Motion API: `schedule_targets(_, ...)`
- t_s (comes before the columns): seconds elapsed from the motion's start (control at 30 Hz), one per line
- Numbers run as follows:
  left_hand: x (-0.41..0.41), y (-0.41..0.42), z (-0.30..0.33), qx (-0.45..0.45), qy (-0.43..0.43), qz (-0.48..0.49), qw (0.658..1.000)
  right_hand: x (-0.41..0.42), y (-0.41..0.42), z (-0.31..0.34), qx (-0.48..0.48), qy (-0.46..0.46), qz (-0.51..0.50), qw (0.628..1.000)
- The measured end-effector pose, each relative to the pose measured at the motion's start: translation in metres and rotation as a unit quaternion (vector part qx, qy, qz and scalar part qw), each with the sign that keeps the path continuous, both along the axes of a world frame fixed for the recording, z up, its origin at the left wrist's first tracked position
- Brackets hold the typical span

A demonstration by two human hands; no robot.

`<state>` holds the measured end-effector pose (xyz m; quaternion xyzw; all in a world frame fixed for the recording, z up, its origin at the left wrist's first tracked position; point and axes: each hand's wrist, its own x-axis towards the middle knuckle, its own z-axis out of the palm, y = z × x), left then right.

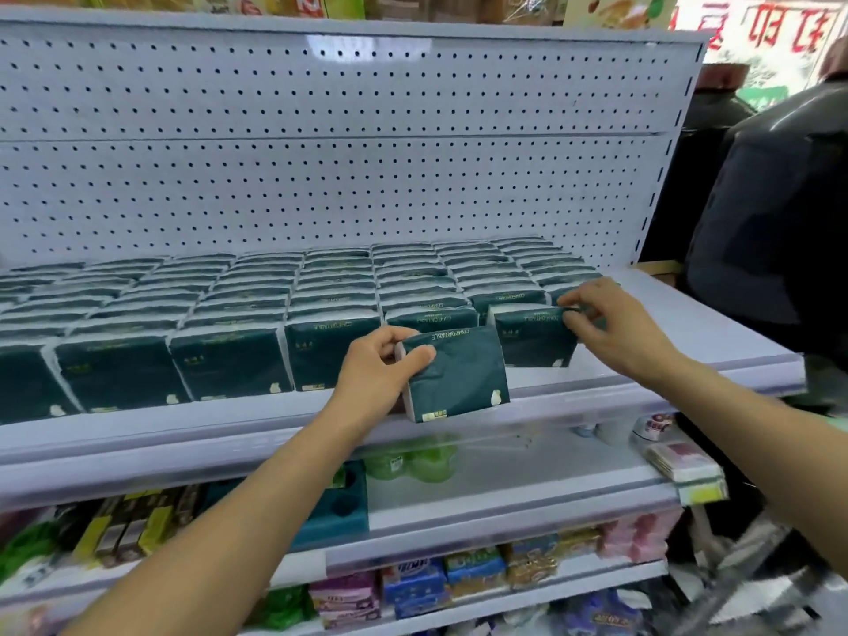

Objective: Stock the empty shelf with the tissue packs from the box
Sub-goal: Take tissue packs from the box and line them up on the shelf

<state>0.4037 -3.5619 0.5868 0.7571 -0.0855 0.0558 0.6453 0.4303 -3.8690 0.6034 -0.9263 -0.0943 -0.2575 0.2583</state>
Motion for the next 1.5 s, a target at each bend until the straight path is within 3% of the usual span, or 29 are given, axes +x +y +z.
schedule_targets(0.5,-0.004,-0.022,0.003,-0.017,0.019,0.041,0.999,0.026,0.013,0.000,-0.049,-0.007,0.030,0.998)
schedule_targets(0.63,-0.010,-0.030,0.010,-0.035,0.030,0.036,0.998,0.017,0.011,0.001,-0.074,-0.076,-0.011,0.994)
schedule_targets(0.73,-0.010,-0.044,0.014,-0.038,0.015,0.034,0.999,0.001,0.015,0.010,0.043,-0.061,0.057,0.996)
schedule_targets(0.8,-0.012,-0.059,0.016,-0.047,0.001,0.027,0.999,-0.009,0.018,0.015,0.151,0.032,0.163,0.974)
schedule_targets(0.9,-0.016,-0.083,0.022,-0.056,-0.020,0.015,0.998,-0.017,0.011,0.018,0.239,0.126,0.234,0.934)
schedule_targets(0.97,-0.014,-0.094,0.027,-0.023,-0.042,0.021,0.999,-0.019,-0.004,0.018,0.301,0.140,0.235,0.914)
schedule_targets(1.03,-0.007,-0.100,0.031,0.074,-0.096,0.047,0.992,-0.021,-0.026,0.019,0.319,0.131,0.214,0.914)
schedule_targets(1.1,0.003,-0.103,0.029,0.238,-0.183,0.089,0.950,-0.020,-0.051,0.016,0.321,0.115,0.181,0.922)
schedule_targets(1.2,0.017,-0.112,0.020,0.455,-0.317,0.112,0.825,-0.013,-0.091,0.008,0.342,0.110,0.124,0.925)
schedule_targets(1.3,0.031,-0.125,0.014,0.586,-0.326,0.089,0.736,-0.006,-0.112,-0.003,0.359,0.117,0.091,0.922)
schedule_targets(1.4,0.044,-0.131,0.010,0.662,-0.283,0.103,0.686,0.002,-0.115,-0.013,0.359,0.128,0.084,0.921)
schedule_targets(1.5,0.050,-0.130,0.005,0.685,-0.255,0.114,0.673,0.012,-0.110,-0.018,0.319,0.128,0.069,0.936)
